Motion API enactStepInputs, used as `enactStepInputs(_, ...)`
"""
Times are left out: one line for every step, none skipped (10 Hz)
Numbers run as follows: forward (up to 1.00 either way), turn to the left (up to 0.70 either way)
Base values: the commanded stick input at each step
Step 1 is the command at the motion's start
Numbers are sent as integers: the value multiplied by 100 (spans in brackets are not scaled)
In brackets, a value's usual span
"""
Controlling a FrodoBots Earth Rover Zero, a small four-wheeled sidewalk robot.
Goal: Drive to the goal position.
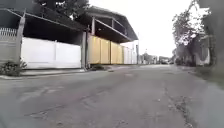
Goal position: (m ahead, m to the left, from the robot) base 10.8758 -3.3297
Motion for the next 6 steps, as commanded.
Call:
enactStepInputs(100, -40)
enactStepInputs(100, -40)
enactStepInputs(100, -40)
enactStepInputs(100, -10)
enactStepInputs(100, 0)
enactStepInputs(100, 0)
